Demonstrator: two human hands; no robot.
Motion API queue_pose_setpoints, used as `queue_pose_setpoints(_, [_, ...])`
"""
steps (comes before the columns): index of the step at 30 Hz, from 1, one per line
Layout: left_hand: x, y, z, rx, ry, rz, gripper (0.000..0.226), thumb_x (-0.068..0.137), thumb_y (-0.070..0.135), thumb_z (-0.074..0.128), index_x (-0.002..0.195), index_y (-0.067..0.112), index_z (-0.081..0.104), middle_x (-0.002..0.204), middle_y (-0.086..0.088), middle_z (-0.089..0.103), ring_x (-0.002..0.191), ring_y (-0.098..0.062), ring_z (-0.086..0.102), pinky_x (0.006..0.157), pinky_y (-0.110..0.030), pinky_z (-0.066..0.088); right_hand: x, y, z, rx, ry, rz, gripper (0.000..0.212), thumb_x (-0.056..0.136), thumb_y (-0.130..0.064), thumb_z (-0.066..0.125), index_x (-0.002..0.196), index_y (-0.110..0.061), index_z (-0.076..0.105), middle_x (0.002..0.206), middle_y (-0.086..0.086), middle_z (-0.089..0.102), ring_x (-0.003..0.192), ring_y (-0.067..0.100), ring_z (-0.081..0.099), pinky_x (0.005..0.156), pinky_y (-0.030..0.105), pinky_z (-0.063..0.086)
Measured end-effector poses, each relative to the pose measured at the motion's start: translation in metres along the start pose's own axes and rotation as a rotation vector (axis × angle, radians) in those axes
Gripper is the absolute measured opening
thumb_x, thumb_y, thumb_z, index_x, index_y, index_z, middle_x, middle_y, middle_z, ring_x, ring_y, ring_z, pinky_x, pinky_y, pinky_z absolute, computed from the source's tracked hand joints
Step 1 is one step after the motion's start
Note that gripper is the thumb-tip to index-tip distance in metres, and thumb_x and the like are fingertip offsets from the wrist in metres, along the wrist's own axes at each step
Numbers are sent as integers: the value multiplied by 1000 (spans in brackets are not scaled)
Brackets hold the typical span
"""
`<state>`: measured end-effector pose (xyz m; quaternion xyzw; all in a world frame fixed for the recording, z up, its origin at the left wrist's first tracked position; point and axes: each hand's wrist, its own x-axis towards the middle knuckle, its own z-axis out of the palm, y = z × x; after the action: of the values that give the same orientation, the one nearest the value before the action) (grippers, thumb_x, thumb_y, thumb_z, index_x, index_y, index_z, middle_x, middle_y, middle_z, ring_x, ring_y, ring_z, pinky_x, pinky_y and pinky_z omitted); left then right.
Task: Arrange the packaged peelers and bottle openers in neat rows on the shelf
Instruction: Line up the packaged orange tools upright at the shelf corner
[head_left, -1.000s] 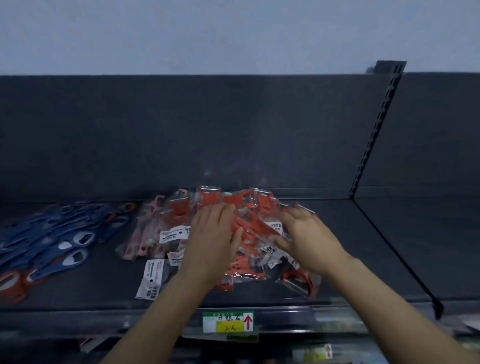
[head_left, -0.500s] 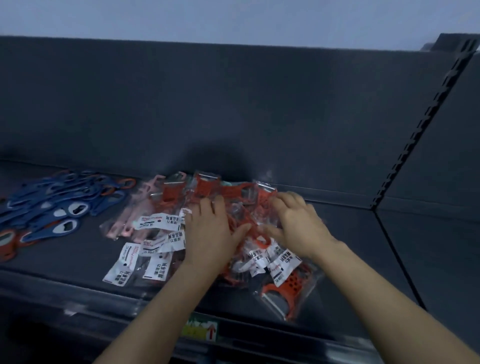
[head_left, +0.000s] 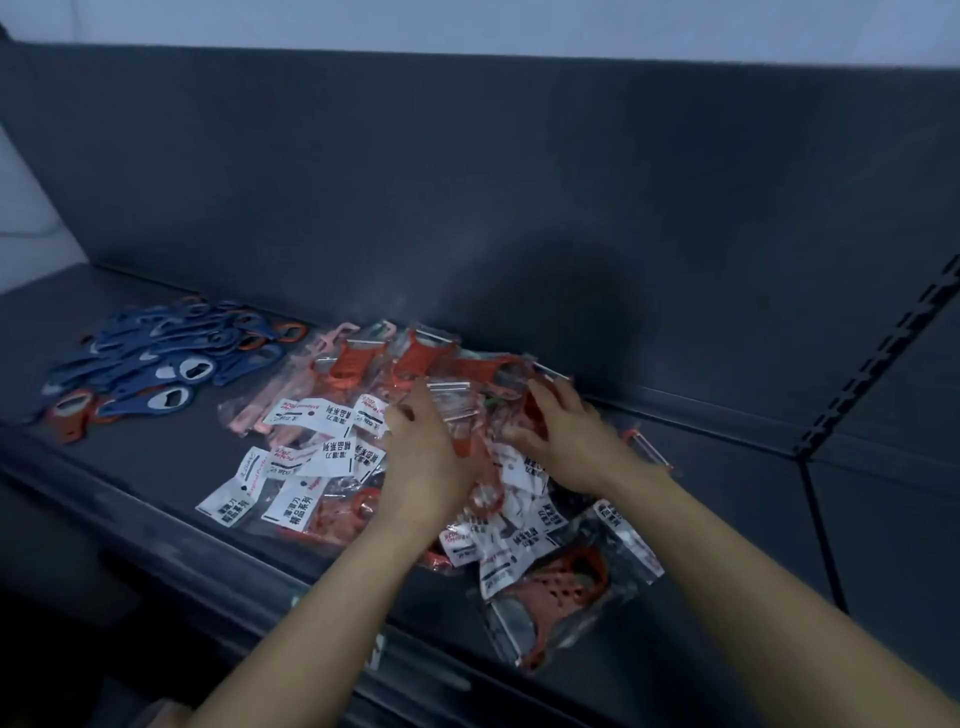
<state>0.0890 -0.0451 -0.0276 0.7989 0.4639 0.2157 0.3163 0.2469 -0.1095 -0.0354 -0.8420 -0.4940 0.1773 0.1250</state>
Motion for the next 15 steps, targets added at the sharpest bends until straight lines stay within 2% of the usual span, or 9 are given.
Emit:
queue_pose_setpoints(2, [1,-2,1,-39,30,-34,89,78,28,72,143,22,12,133,-11,25,116,-32,40,93,-40,48,3,-1,4,13,3,15,84,84,-71,37,149,-35,-3,157,-3,-13,143,39,5,113,56,17])
queue_pose_setpoints(4, [0,-3,2,59,51,-46,103,71,35,77,144,14,9,137,-12,21,124,-34,28,100,-40,38,5,-3,5,54,36,35,84,84,-72,37,148,-37,-5,157,-1,-15,142,38,6,112,57,16])
queue_pose_setpoints(6, [0,-5,3,86,36,-29,110,68,39,79,145,7,8,139,-15,16,126,-37,30,101,-40,38,6,-5,5,87,86,74,84,84,-71,39,148,-37,-5,157,3,-14,141,39,10,112,55,15])
queue_pose_setpoints(8, [3,-6,3,-17,5,4,108,71,28,80,146,7,5,141,-16,12,126,-40,35,98,-35,40,8,-8,4,119,139,128,91,83,-69,45,149,-31,-5,157,10,-9,140,41,13,112,52,16])
queue_pose_setpoints(10, [8,-8,0,-93,-10,4,109,73,19,78,147,10,-1,144,-16,6,128,-41,32,94,-32,42,9,-11,2,178,175,176,101,80,-63,57,150,-24,-6,155,17,1,138,42,15,113,49,19])
queue_pose_setpoints(13, [16,-9,-8,-190,-32,-50,117,71,16,79,147,16,-9,147,-12,-2,129,-37,32,85,-21,40,10,-17,0,276,180,214,109,78,-51,68,150,-16,-5,148,21,15,134,39,25,111,44,28])
queue_pose_setpoints(14, [18,-9,-11,-201,-38,-60,115,71,17,79,147,18,-7,147,-12,1,128,-34,35,83,-19,40,11,-20,0,317,181,222,108,78,-45,71,150,-14,-4,146,22,19,131,38,31,109,43,33])
queue_pose_setpoints(15, [20,-11,-13,-193,-51,-53,109,70,18,79,147,17,2,146,-14,12,125,-32,39,82,-20,43,12,-23,0,361,188,231,106,79,-37,73,150,-13,-2,144,21,22,127,36,38,104,39,39])
